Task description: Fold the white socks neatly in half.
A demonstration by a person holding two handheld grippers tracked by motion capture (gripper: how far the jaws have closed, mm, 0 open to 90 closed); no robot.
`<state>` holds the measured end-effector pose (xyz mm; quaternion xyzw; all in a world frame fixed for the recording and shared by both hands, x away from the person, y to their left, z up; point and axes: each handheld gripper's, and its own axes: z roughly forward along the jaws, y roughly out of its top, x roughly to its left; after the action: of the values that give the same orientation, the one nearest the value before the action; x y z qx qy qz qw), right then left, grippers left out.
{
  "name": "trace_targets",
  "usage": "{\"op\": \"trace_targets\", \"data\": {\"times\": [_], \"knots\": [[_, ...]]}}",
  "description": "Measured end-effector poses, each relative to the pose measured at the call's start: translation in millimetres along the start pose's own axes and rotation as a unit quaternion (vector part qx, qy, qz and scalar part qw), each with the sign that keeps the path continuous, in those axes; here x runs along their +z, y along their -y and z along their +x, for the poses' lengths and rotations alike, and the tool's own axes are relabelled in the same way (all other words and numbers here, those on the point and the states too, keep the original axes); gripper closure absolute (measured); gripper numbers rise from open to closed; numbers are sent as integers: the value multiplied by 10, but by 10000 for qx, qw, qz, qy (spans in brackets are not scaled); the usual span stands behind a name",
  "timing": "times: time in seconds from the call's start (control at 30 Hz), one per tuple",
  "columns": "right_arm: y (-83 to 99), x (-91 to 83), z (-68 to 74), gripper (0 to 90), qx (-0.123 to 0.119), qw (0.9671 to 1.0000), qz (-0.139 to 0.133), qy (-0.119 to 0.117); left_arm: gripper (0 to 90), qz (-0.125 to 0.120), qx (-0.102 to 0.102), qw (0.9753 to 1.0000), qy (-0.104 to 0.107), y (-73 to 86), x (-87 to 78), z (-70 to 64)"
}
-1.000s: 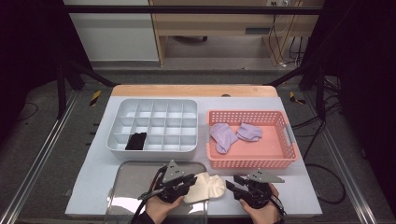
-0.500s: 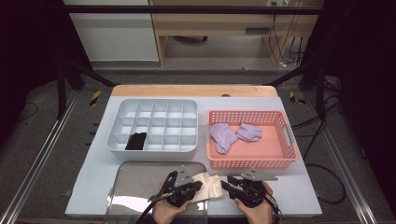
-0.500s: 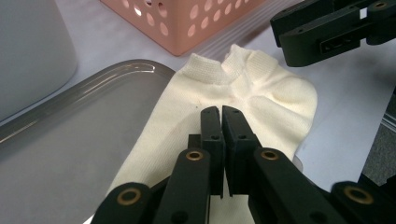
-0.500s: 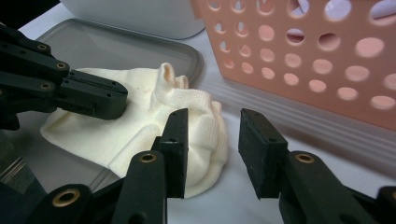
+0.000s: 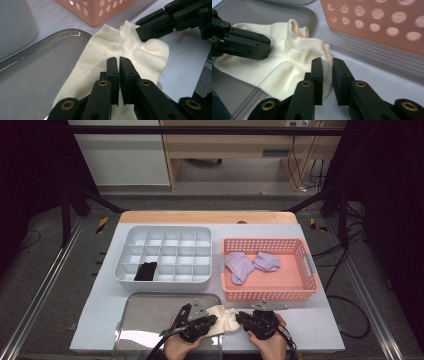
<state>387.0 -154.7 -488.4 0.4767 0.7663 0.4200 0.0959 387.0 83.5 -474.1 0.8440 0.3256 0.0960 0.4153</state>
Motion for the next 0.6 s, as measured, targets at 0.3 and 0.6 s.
{"op": "trace_targets", "data": {"times": [0.3, 0.6], "knots": [[-57, -94, 15, 865, 66, 9999, -77, -133, 844, 21, 20, 10000, 53, 0, 13, -29], [-138, -260, 70, 869, 14, 9958, -386, -833, 854, 106, 65, 9999, 18, -8, 39, -31]]}}
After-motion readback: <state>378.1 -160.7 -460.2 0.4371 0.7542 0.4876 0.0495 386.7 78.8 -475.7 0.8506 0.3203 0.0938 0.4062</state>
